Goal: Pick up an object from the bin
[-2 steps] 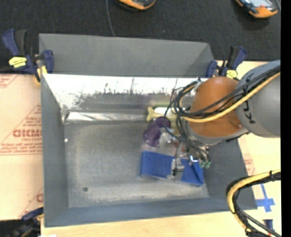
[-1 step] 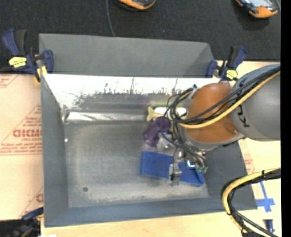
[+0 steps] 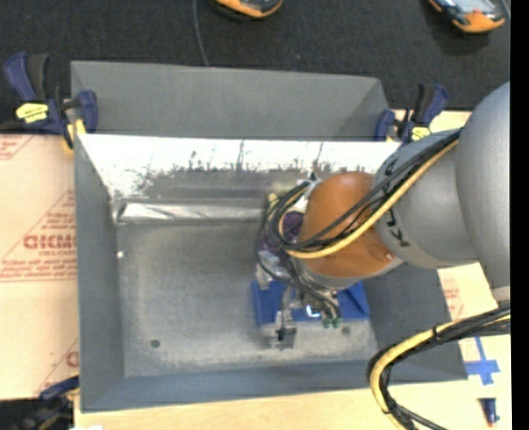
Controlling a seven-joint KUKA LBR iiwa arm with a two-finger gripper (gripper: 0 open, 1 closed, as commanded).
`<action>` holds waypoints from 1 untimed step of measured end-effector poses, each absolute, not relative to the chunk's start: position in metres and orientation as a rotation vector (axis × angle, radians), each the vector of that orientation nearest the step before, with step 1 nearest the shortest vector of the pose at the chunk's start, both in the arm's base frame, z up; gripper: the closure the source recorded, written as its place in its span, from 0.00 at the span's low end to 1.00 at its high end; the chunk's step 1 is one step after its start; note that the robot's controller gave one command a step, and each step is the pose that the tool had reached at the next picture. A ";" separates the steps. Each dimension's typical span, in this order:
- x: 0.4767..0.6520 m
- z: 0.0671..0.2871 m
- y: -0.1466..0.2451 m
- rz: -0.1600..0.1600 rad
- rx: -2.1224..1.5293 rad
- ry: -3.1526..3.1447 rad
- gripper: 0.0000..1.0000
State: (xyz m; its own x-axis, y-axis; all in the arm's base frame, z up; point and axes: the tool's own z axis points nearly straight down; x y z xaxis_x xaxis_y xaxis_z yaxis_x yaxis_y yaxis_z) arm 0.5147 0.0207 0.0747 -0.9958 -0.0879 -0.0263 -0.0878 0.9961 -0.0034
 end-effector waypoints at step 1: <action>0.515 0.077 0.028 -0.009 -0.297 3.102 0.00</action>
Offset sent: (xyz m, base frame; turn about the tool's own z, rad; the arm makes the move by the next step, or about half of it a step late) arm -0.0142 0.0013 0.1673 -0.1573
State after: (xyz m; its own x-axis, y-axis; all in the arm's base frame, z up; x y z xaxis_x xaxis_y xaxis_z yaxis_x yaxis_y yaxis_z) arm 0.5150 0.0278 0.0775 -0.9815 -0.1897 -0.0250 -0.1896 0.9818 -0.0080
